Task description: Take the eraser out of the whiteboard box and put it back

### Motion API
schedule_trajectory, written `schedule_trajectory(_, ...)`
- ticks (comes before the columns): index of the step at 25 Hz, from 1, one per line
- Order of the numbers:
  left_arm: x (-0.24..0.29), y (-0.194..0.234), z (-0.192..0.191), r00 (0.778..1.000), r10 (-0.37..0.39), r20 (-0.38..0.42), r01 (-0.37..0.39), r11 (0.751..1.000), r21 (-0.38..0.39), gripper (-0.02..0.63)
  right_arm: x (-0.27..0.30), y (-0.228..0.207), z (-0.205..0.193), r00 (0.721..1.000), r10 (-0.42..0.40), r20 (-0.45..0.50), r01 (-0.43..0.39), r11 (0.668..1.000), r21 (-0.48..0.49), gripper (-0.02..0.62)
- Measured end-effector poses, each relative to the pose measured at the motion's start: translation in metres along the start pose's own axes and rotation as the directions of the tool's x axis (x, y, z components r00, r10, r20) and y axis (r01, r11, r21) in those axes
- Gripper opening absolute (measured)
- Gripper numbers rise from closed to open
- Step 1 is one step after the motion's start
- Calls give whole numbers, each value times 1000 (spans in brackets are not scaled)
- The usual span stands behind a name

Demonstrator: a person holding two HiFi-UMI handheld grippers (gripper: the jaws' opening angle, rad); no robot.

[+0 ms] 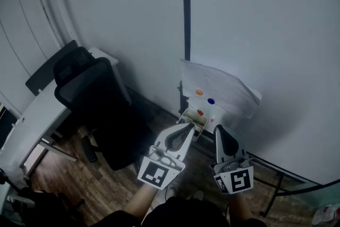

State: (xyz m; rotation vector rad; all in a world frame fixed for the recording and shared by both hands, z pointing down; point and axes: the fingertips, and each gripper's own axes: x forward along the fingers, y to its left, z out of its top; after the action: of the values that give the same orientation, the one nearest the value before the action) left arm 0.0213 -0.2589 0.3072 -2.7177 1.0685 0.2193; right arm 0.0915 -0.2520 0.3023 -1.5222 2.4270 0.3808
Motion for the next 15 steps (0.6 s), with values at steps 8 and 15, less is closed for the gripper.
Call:
schedule_trajectory(8, 1, 0, -1, 1000, -2, 2, 2, 1000, 0, 5, -2, -3, -4, 1000, -9, -23, 9, 1000, 7, 3)
schedule_trajectory(15, 2, 3, -6, 1000, 6, -10, -6, 1000, -10, 5, -2, -4, -10, 999, -5, -35, 5, 1000, -4, 2)
